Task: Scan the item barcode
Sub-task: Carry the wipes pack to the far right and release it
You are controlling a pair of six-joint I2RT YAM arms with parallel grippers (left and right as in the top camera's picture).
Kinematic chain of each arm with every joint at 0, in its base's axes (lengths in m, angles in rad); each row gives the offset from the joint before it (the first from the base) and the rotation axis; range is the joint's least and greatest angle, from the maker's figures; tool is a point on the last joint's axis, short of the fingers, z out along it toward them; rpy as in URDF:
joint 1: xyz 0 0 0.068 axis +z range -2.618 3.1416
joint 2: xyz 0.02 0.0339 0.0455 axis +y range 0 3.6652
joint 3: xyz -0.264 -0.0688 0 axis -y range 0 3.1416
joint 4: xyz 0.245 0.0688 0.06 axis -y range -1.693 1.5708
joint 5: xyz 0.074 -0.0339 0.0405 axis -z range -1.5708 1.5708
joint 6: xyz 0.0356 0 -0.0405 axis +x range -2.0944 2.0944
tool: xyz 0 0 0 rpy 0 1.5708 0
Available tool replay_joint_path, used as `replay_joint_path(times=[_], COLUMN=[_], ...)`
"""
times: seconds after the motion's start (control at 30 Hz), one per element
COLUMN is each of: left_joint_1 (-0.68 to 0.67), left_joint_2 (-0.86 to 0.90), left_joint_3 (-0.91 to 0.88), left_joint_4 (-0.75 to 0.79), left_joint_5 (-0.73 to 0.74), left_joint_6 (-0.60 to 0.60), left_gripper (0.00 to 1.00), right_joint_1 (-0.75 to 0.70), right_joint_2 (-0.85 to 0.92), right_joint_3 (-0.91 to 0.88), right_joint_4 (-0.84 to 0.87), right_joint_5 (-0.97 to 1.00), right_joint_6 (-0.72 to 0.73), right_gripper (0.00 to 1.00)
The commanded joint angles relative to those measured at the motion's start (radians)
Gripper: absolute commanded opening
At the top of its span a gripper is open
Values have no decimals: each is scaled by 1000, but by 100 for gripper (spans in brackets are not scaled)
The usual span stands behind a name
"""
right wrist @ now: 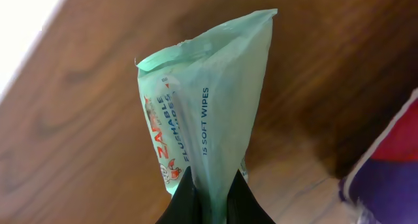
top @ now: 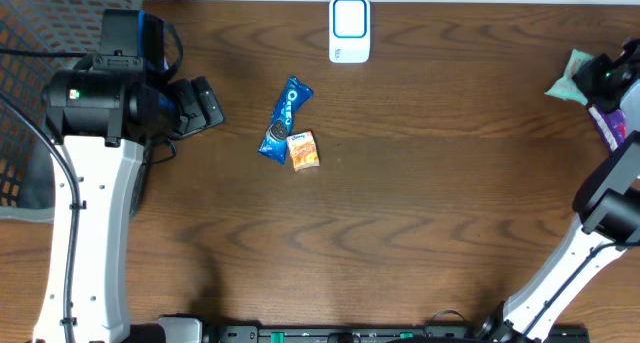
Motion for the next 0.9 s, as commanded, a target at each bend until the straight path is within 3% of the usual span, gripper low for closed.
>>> replay_joint_path(times=[0.0, 0.07, 0.17, 0.63, 0.87], left_joint_1=[4, 4, 4, 4, 4], left_joint_2=[5, 5, 5, 5, 5], left_joint_3=[3, 3, 3, 3, 3], left_joint_4=[-2, -2, -2, -2, -2], left_joint_5=[-16, -16, -16, -16, -16], left_joint_6=[6, 6, 6, 6, 6], left_gripper=[98, 98, 98, 98, 98], right_joint_1=[-10, -17, -34, -42, 6], right_joint_2=[15, 10, -4, -245, -356], right_joint_3=[-5, -2, 3, 3, 3], right_joint_4=[14, 20, 8, -68, -136], right_joint_5=[106, 130, 129, 95, -219], right_joint_6=[16, -32, -51, -119, -119], right_gripper=[4, 16, 43, 51, 51])
